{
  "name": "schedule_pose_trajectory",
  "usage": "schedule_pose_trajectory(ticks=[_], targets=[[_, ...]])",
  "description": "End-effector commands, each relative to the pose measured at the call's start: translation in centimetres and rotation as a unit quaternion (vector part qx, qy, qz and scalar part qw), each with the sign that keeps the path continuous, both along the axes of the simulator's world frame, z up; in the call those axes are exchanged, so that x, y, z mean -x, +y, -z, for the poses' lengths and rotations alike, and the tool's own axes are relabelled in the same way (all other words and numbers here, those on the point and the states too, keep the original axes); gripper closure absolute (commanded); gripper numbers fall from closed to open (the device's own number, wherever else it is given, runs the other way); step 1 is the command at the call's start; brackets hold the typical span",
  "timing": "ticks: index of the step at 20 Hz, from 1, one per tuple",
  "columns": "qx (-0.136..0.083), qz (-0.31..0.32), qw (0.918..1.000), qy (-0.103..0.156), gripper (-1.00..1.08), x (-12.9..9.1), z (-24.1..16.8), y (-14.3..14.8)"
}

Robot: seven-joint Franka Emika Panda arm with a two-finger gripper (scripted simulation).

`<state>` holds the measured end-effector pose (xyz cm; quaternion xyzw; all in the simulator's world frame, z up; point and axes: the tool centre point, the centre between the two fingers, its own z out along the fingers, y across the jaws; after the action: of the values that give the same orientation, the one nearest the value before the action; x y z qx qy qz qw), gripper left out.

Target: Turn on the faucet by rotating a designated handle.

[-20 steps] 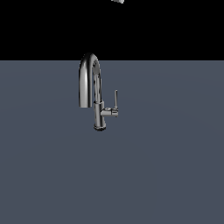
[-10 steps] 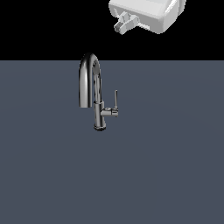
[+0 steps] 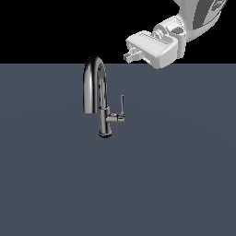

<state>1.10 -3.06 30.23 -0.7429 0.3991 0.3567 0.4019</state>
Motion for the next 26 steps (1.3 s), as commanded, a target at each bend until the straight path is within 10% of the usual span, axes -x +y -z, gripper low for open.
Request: schedule_pose_trajectory(ticks=[1,14,26], targets=[[-0.029,0.026,0.9989,0.025,1.08,-1.0,1.8,-0.1],[-0.16,0.15,0.9652,0.143,1.08,-4.1,11.1,0.3],[-0.2,0.188,0.9447,0.18,1.08,-4.6,14.1,1.1]])
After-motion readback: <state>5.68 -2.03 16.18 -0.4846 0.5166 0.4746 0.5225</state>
